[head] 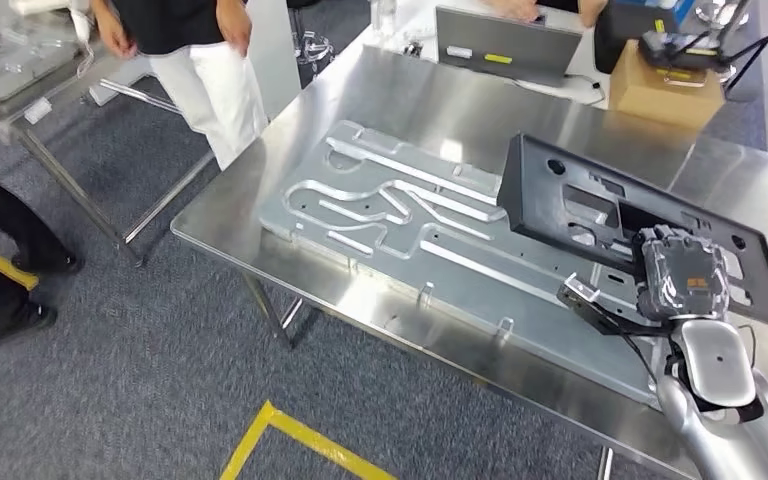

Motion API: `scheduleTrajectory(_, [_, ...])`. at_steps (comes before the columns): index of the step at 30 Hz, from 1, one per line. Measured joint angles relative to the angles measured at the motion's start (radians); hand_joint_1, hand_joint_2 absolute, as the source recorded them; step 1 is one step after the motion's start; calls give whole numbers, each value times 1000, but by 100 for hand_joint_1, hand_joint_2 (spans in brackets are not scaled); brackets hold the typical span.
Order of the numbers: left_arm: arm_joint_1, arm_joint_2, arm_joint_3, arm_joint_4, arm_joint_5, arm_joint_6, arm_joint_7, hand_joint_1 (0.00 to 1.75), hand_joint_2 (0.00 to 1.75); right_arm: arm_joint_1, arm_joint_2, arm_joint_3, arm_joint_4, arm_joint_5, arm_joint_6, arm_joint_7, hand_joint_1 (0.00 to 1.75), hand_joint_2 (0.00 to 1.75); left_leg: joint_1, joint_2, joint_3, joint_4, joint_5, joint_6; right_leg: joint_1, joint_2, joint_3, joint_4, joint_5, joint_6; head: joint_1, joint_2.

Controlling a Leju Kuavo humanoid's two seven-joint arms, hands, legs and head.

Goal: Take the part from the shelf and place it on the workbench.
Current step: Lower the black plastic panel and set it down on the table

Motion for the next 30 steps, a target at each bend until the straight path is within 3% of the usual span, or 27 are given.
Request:
scheduleTrajectory(2, [0, -1, -1, 0, 0, 0, 1, 0, 175, -7, 3, 8, 16, -1, 0, 0, 175, 175, 5, -3, 17, -13, 0, 11, 0, -2, -2, 21, -8, 8, 1, 0])
scheduleTrajectory(3, [1, -1, -2, 0, -1, 0, 2, 0, 175, -14, 4, 11, 24, -2, 0, 0, 175, 175, 7, -3, 27, -19, -1, 16, 0, -3, -18, 53, -21, 11, 1, 0])
scheduleTrajectory(6, [1, -1, -8, 0, -2, -1, 6, 0, 175, -39, 14, 19, 62, -3, 0, 0, 175, 175, 8, -4, 44, -23, -13, 25, -1, -4, -138, 230, -80, 19, 2, 0])
scheduleTrajectory(7, [1, -1, -11, 0, -2, -1, 6, 0, 175, -47, 21, 23, 80, -1, -1, -1, 175, 175, 7, -5, 50, -23, -20, 26, -1, -4, -175, 270, -84, 19, 2, 0])
scheduleTrajectory(8, [1, -1, -14, 0, -3, -1, 6, 0, 175, -56, 31, 29, 101, 2, -3, -1, 175, 175, 6, -6, 60, -23, -28, 26, 0, -4, -196, 274, -67, 18, 2, 0])
scheduleTrajectory(9, [1, -1, -18, 0, -3, -2, 7, 0, 175, -67, 44, 37, 124, 7, -7, -1, 175, 175, 5, -6, 74, -23, -37, 25, 1, -4, -197, 240, -28, 13, 2, 0])
scheduleTrajectory(11, [1, -2, -24, 0, -5, -4, 8, 0, 175, -98, 74, 54, 171, 18, -17, 3, 175, 175, 3, -5, 101, -23, -58, 21, 8, -4, -171, 117, 76, -4, 0, 0])
scheduleTrajectory(12, [1, -2, -26, 0, -5, -6, 9, 0, 175, -116, 91, 64, 195, 24, -22, 7, 175, 175, 4, -5, 106, -23, -66, 18, 14, -4, -161, 66, 106, -13, -2, 0])
scheduleTrajectory(13, [1, -2, -27, 0, -6, -6, 9, 0, 175, -134, 109, 74, 218, 28, -26, 11, 175, 175, 6, -3, 107, -23, -73, 12, 20, -4, -158, 36, 125, -20, -4, 0])
scheduleTrajectory(15, [0, -2, -32, 0, -8, -7, 10, 0, 175, -172, 151, 96, 262, 35, -30, 21, 175, 175, 8, 2, 111, -21, -79, 1, 27, -2, -154, 14, 122, -30, -6, 0])
scheduleTrajectory(17, [0, 1, -40, 0, -10, -8, 3, 0, 175, -211, 204, 121, 312, 38, -34, 30, 175, 175, 6, 4, 118, -6, -87, -10, 19, 1, -133, -2, 121, -38, -6, 0])
scheduleTrajectory(18, [0, 2, -44, 0, -11, -9, -4, 0, 175, -231, 232, 134, 339, 39, -38, 34, 175, 175, 6, 2, 107, 22, -99, -16, 13, 3, -120, -9, 119, -42, -8, 0])
scheduleTrajectory(19, [-1, 3, -47, 0, -10, -9, -13, 0, 175, -250, 261, 146, 365, 37, -44, 37, 131, 131, 8, 0, 82, 69, -119, -24, 8, 4, -109, -14, 115, -45, -10, 0])
scheduleTrajectory(21, [-2, 5, -48, 0, -6, -9, -30, 0, 175, -276, 308, 166, 412, 31, -57, 40, 44, 44, 17, -2, 3, 188, -165, -42, 6, 5, -98, -16, 106, -47, -14, 0])
scheduleTrajectory(22, [-3, 6, -49, 0, -5, -11, -36, 0, 175, -283, 330, 175, 436, 27, -62, 41, 0, 0, 20, -2, -31, 229, -174, -49, 5, 5, -93, -15, 100, -46, -14, 0])
scheduleTrajectory(23, [-4, 7, -49, 0, -4, -13, -39, 0, 175, -288, 350, 183, 459, 24, -66, 41, 0, 0, 22, -1, -50, 240, -163, -56, 3, 4, -87, -12, 93, -43, -14, 0])
scheduleTrajectory(25, [-5, 9, -49, 0, -4, -18, -35, 0, 175, -295, 387, 196, 502, 18, -69, 40, 0, 0, 25, -1, -32, 157, -79, -67, -3, 4, -71, -5, 77, -35, -14, 0])
scheduleTrajectory(26, [-5, 10, -50, 0, -2, -19, -32, 0, 131, -298, 402, 201, 520, 15, -71, 39, 0, 0, 27, -2, -14, 99, -38, -72, -5, 4, -65, -2, 70, -30, -14, 0])
scheduleTrajectory(27, [-4, 10, -50, -1, 0, -20, -31, 0, 87, -301, 415, 205, 538, 12, -74, 38, 0, 0, 27, -2, 0, 47, -16, -74, -5, 4, -63, 2, 66, -24, -16, 0])
scheduleTrajectory(29, [-1, 10, -51, -1, 2, -20, -35, 0, 0, -308, 433, 211, 572, 9, -83, 35, 0, 0, 26, -3, 7, 8, -6, -56, 1, 3, -68, 4, 64, -16, -18, 0])
scheduleTrajectory(30, [-1, 10, -51, -1, 3, -21, -37, 0, 0, -310, 441, 214, 587, 9, -86, 32, 0, 0, 26, -2, 6, 0, -5, -45, 4, 3, -70, 5, 64, -19, -19, 0])
